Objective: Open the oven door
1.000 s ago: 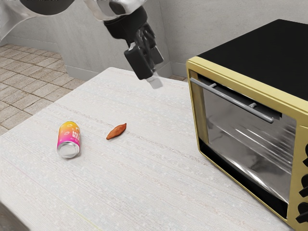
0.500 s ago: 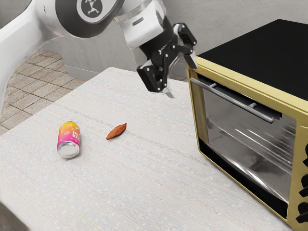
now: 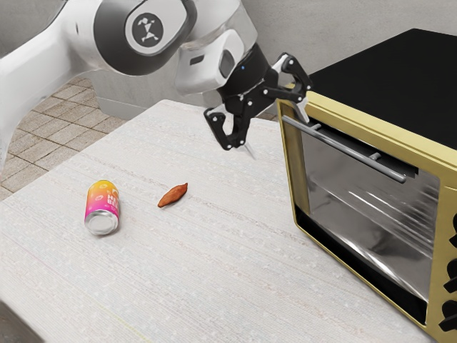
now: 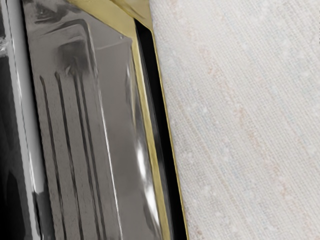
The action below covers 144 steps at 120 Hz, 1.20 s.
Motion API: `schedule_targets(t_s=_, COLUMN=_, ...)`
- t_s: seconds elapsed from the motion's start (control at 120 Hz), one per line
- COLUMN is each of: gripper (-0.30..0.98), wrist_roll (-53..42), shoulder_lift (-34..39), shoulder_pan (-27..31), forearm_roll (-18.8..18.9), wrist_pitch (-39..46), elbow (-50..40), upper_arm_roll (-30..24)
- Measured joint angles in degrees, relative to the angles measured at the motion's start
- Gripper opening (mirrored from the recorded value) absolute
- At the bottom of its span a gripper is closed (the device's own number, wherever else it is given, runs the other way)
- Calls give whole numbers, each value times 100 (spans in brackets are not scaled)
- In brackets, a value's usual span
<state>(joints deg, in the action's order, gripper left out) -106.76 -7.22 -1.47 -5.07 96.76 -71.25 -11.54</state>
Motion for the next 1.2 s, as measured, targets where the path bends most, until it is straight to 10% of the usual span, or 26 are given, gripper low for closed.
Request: schedule_targets(t_s=1.2, gripper=68, wrist_roll=-449, shoulder_lift=-521, shoulder_pan=-124, forearm_roll=-4, wrist_pitch=306, elbow=300, upper_arm_roll=-85)
